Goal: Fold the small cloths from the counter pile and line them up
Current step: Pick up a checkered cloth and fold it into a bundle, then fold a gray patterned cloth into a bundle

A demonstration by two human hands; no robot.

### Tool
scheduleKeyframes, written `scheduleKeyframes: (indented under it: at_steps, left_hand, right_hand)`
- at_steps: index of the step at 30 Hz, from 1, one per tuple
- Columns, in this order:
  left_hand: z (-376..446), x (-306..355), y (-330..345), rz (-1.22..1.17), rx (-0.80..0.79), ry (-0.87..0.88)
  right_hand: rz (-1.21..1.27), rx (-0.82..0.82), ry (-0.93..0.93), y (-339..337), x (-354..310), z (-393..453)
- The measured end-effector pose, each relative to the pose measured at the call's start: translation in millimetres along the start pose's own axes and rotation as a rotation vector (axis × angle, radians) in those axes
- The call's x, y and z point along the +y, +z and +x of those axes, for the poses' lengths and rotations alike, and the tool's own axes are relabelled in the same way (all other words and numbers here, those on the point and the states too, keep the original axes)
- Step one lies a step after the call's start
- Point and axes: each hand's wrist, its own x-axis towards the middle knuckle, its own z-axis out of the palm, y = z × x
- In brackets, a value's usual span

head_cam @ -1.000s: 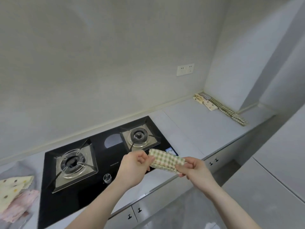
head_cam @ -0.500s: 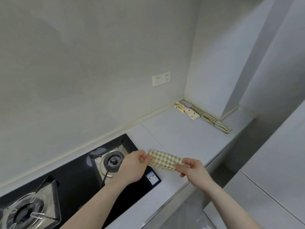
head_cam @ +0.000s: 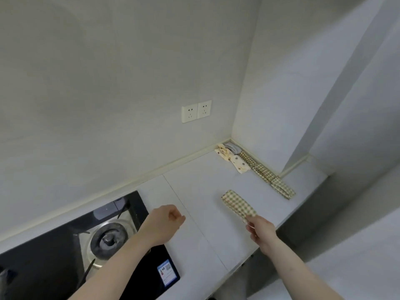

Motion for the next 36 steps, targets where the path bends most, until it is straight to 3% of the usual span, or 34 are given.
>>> scheduleKeyframes:
  at_steps: [8,16,21,28,32,36]
  left_hand:
    - [76,52,51,-0.062,-0.063,-0.098]
    - [116,73,74,-0.044,-0.020,-0.183]
    - [127,72,75,-0.029,0.043,-0.233]
    - [135,69,84,-0.016,0.051,-0.276]
    - [136,68,88,-0.004,0.038,-0.287]
    - [129,64,87,-0.016,0.041,-0.292]
  right_hand:
    - [0.042,0.102,0.187,-40,-47,127]
    - [0.015,0.142,0.204,-56,-78,231]
    - [-0.115,-0.022,0.122,-58,-101,283]
    - [-0.531,0.111,0.166,-42,-92,346]
    - [-0.638,-0.052,0.093,-47,-100,354]
    - [-0.676,-0.025,0.095,-35,-111,337]
